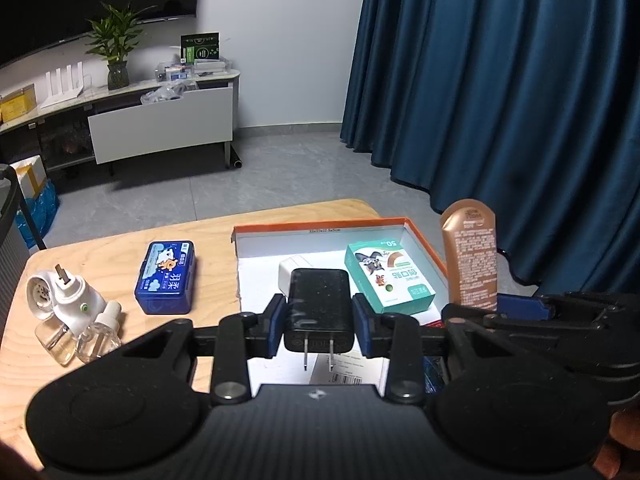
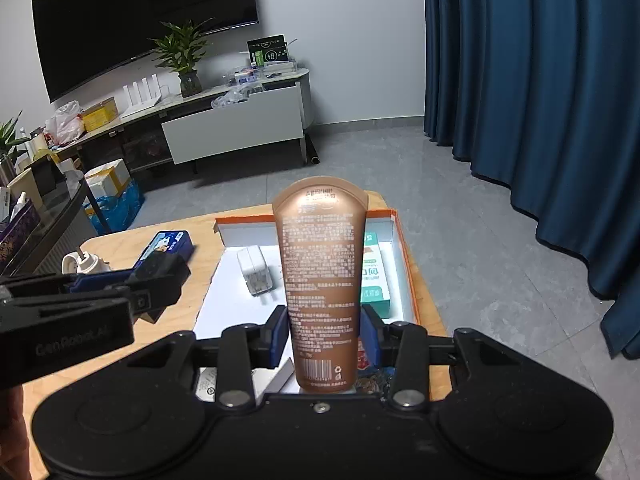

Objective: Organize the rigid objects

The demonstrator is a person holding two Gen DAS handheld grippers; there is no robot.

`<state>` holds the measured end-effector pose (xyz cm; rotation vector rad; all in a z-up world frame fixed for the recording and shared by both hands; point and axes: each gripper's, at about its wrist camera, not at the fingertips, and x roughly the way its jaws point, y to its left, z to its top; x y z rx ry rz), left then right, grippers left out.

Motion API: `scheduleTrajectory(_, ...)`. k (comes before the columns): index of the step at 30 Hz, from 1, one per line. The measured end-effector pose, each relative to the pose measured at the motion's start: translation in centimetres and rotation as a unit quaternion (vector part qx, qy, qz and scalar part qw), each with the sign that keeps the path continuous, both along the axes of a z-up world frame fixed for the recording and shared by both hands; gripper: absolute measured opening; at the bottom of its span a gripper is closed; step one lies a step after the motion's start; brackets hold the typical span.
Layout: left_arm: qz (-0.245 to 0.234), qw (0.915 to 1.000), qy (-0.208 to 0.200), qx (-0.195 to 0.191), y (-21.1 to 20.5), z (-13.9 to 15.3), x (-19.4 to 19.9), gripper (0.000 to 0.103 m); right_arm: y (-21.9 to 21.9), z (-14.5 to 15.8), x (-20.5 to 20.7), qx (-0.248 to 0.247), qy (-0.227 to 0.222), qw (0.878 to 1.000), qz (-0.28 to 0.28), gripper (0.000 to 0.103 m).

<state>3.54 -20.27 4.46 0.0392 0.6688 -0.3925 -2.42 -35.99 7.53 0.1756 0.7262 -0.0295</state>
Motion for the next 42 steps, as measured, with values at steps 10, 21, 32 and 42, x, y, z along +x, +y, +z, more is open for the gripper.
scheduleTrajectory(10, 0.006, 1.0, 0.002, 0.002, -0.36, 0.09, -0.27, 0.036, -0.13, -0.31, 0.16, 0.006, 0.0, 1.0, 0.0, 0.046)
scheduleTrajectory(21, 0.006, 1.0, -0.001, 0.0, -0.48, 0.35, -0.41, 0.036, -0.24, -0.37, 0.25, 0.005, -0.001, 1.0, 0.003, 0.046)
scheduleTrajectory(32, 0.005, 1.0, -0.002, -0.001, -0.48, 0.26, -0.5, 0.036, 0.0, -0.18, 0.4, 0.002, 0.0, 1.0, 0.007, 0.046)
scheduleTrajectory(42, 0.005, 1.0, -0.001, -0.003, -0.55, 0.24, -0.47, 0.036, 0.04, -0.12, 0.41, 0.003, 0.0, 1.0, 0.009, 0.046)
